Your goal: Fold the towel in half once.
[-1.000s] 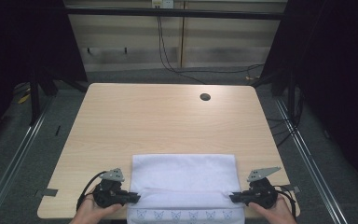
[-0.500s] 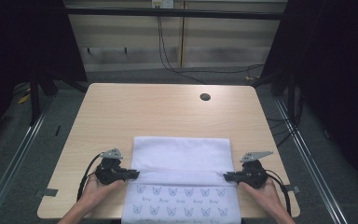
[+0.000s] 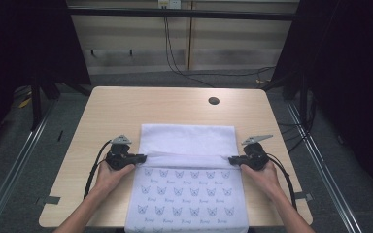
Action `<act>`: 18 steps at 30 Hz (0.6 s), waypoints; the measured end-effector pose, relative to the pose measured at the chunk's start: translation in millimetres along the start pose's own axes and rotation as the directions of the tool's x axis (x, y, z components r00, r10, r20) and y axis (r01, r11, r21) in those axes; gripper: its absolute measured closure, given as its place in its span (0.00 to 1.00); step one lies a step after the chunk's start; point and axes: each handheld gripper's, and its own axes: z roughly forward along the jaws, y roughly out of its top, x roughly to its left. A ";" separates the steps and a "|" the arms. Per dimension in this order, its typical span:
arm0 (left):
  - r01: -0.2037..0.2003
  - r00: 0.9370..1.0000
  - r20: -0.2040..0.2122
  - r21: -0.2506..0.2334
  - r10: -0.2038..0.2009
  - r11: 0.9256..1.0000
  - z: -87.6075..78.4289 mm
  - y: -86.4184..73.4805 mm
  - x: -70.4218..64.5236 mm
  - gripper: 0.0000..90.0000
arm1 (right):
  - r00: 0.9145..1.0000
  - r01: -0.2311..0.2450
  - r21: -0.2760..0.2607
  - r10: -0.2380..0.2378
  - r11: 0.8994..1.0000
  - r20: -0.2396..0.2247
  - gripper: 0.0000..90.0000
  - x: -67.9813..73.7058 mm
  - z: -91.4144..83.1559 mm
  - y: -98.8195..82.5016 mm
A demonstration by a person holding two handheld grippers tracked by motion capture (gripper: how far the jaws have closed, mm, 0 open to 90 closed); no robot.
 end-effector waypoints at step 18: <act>0.019 0.992 -0.123 -0.041 -0.024 0.999 28.7 40.9 43.7 0.97 | 0.994 -0.079 -0.017 0.080 0.997 0.080 0.98 -41.6 40.5 57.9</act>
